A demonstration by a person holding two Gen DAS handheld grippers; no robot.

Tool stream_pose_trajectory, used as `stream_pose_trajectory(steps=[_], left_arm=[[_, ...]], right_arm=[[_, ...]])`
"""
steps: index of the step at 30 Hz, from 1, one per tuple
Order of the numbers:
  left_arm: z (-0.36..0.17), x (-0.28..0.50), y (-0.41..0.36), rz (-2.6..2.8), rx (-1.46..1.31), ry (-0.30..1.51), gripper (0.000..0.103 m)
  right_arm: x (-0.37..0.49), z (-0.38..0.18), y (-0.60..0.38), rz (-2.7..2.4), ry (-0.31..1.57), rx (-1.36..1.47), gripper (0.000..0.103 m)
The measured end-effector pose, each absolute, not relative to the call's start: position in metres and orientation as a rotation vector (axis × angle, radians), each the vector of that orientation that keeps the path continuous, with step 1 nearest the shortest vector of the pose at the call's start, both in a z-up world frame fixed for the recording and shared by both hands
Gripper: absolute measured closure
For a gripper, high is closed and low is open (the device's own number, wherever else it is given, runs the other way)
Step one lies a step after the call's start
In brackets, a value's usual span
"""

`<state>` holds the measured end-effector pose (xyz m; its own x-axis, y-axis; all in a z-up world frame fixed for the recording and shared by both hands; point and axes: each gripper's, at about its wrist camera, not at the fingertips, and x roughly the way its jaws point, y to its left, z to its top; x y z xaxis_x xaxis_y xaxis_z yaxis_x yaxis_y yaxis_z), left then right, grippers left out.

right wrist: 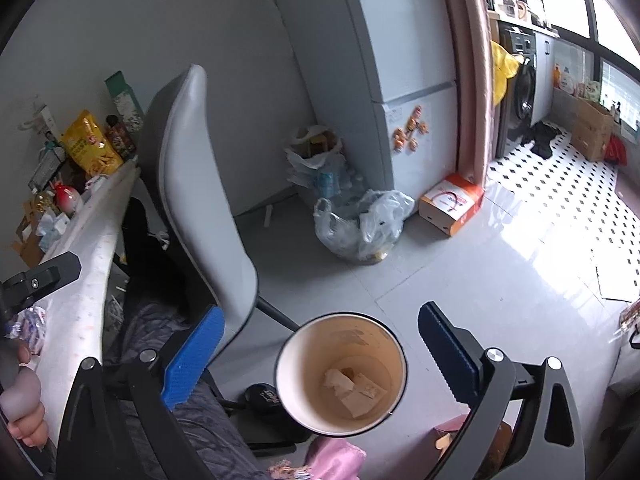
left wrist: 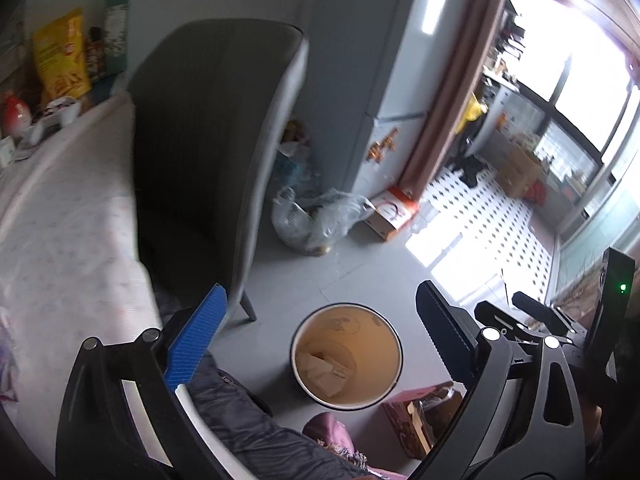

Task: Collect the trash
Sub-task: 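Move both tools back over the table trash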

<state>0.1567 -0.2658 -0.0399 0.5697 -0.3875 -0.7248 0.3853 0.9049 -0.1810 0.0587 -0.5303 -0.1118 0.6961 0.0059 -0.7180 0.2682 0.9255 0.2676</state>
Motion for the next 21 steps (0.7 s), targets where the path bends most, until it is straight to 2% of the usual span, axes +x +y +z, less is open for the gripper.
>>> stream_pose_trajectory(steps=[21], left_arm=[[-0.001,0.133,-0.09,-0.177,-0.18,0.71,0.008]], right_arm=[[0.093,-0.057,-0.395,0.083,0.751,0.26,0.008]])
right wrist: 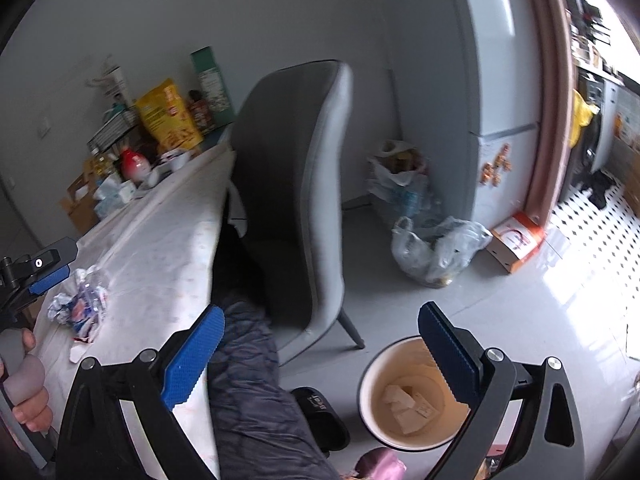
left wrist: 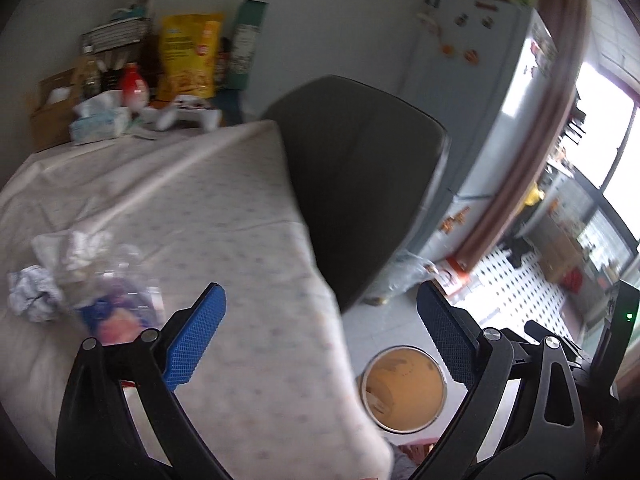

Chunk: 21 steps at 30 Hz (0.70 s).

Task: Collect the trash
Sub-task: 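Move both tools back over the table trash, then grasp the crumpled foil paper with the left tool while the right tool grasps the blue Vinda packet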

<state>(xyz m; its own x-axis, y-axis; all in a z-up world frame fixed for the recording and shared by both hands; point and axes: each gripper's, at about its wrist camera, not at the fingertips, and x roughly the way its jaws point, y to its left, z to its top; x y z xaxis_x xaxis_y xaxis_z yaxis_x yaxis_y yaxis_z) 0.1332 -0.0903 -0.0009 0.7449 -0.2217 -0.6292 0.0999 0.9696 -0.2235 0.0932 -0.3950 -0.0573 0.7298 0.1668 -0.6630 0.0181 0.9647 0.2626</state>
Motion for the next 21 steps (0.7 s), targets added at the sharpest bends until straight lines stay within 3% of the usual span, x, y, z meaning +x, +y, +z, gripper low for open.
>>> stream_pose_trajectory(steps=[21], left_arm=[[-0.013,0.095,0.087,0.11,-0.344,0.668,0.008]], right_arm=[[0.114,-0.025,-0.232,0.328,0.744,0.111,0.008]])
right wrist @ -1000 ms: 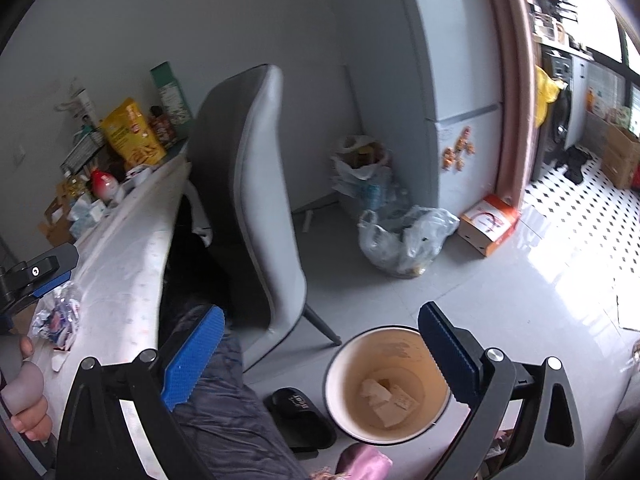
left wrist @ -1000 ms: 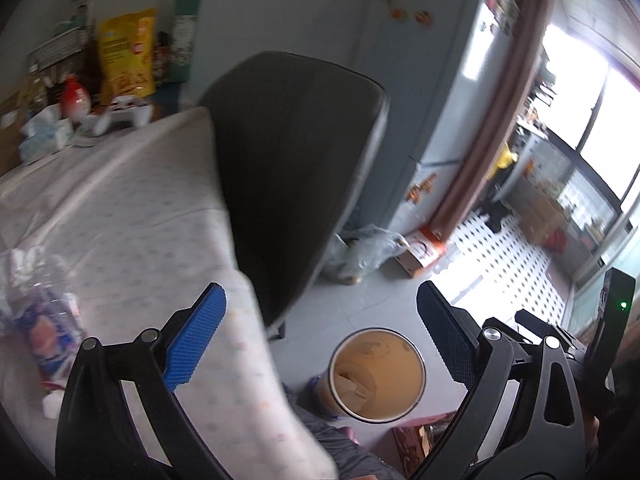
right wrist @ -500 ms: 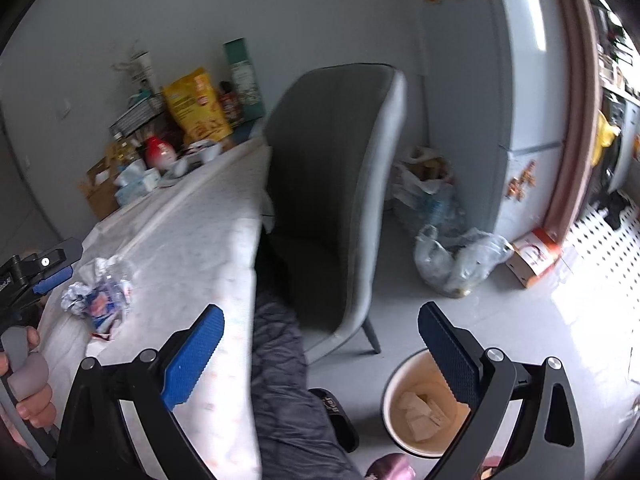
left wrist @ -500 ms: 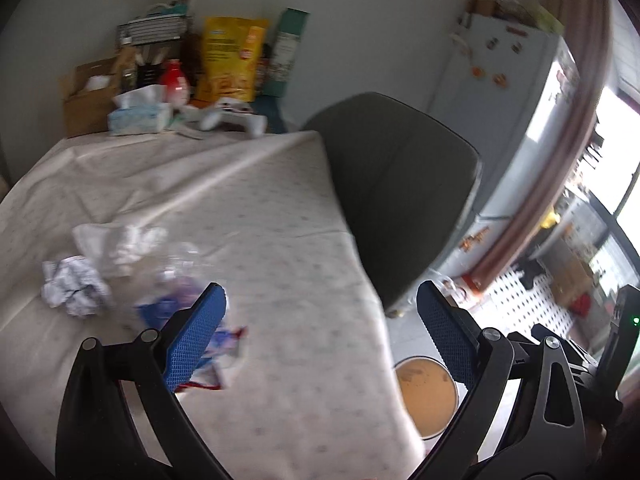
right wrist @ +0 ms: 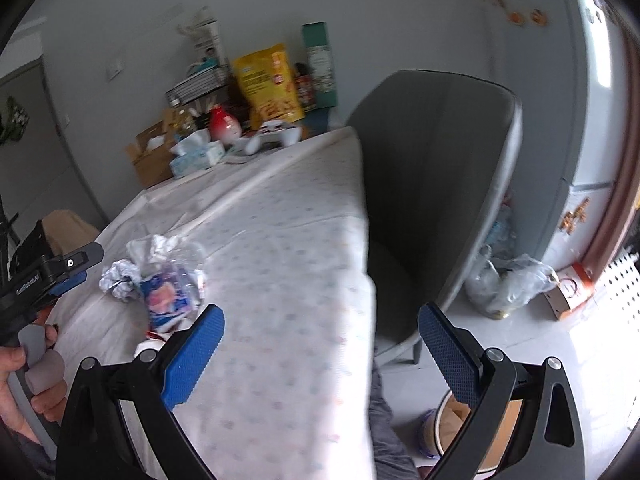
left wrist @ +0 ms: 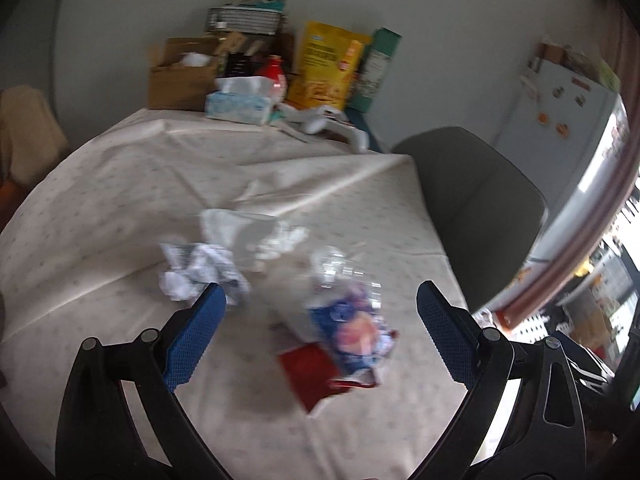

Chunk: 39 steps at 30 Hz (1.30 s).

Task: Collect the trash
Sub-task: 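Grasp the crumpled foil paper with the left tool while the right tool grasps the blue Vinda packet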

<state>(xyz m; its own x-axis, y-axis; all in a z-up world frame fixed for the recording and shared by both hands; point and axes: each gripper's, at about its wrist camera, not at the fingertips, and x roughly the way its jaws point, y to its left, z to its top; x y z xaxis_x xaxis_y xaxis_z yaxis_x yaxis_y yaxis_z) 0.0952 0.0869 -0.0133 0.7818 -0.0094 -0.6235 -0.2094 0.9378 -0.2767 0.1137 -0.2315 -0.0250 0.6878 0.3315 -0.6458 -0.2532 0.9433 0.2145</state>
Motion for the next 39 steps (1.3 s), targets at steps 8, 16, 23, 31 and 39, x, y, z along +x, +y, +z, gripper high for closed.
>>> stream_pose_trajectory(steps=[8,16,23,31,39], left_arm=[[-0.033,0.095,0.135,0.201,-0.404,0.685,0.008],[-0.055,0.111,0.154,0.244,-0.425,0.715,0.008],[-0.074,0.124,0.162,0.27,-0.441,0.734,0.008],[-0.084,0.122,0.17,0.243,-0.505,0.751,0.071],[-0.059,0.096,0.173,0.271,-0.492,0.693,0.079]], right_arm=[[0.125,-0.028,-0.174,0.416,0.759,0.067,0.008],[0.138,-0.033,-0.128,0.497,0.781,0.03,0.008],[0.143,-0.043,-0.098,0.554,0.81,-0.004,0.009],[0.14,-0.054,-0.069,0.617,0.841,-0.061,0.013],[0.139,-0.062,-0.051,0.637,0.852,-0.117,0.019]])
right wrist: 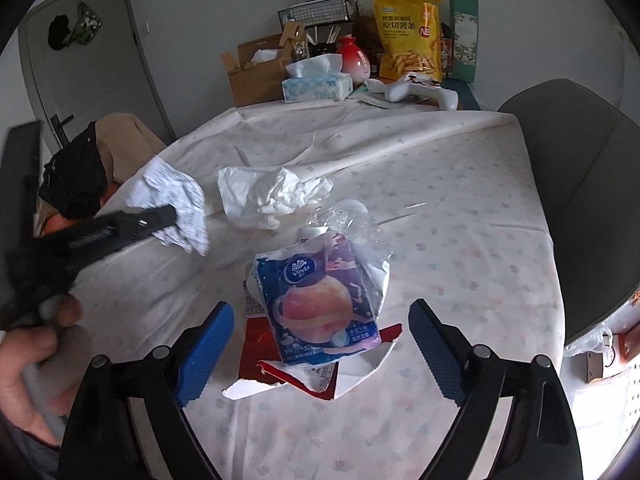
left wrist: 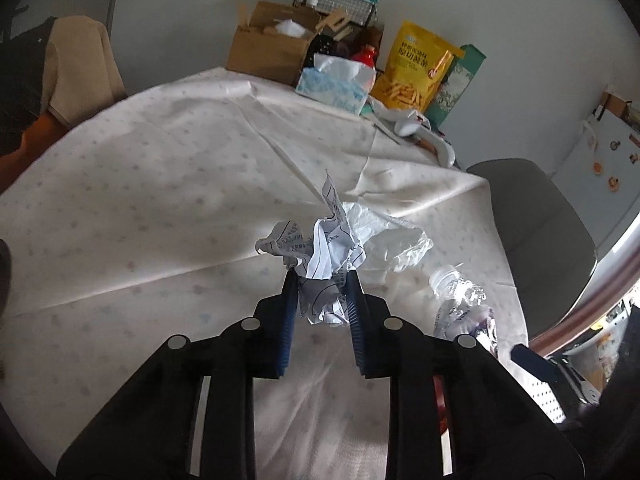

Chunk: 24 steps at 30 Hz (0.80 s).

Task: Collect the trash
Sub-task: 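Grasp the crumpled foil paper with the left tool while the right tool grasps the blue Vinda packet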

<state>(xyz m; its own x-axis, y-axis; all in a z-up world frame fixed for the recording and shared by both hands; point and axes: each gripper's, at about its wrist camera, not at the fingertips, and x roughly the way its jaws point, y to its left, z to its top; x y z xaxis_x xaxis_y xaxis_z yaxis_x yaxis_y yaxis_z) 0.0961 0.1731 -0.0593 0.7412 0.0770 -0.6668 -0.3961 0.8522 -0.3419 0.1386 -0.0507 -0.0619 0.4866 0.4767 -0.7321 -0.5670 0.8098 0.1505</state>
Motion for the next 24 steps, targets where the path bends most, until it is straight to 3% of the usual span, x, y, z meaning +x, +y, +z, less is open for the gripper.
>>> stream_pose_trajectory(steps=[3,5,8,24], left_arm=[[-0.052,0.088,0.173,0.273,-0.491,0.679,0.079],[-0.048,0.083,0.171,0.27,-0.486,0.673,0.079],[-0.043,0.079,0.168,0.264,-0.479,0.669,0.079],[-0.016,0.074,0.123,0.205,-0.434,0.64,0.079]], right_arm=[[0.142,-0.068,-0.045,0.642,0.875,-0.136,0.027],[0.143,-0.071,-0.04,0.649,0.89,-0.157,0.045],[0.143,-0.07,-0.038,0.664,0.895,-0.161,0.05],[0.126,-0.019,-0.099,0.665,0.794,-0.013,0.05]])
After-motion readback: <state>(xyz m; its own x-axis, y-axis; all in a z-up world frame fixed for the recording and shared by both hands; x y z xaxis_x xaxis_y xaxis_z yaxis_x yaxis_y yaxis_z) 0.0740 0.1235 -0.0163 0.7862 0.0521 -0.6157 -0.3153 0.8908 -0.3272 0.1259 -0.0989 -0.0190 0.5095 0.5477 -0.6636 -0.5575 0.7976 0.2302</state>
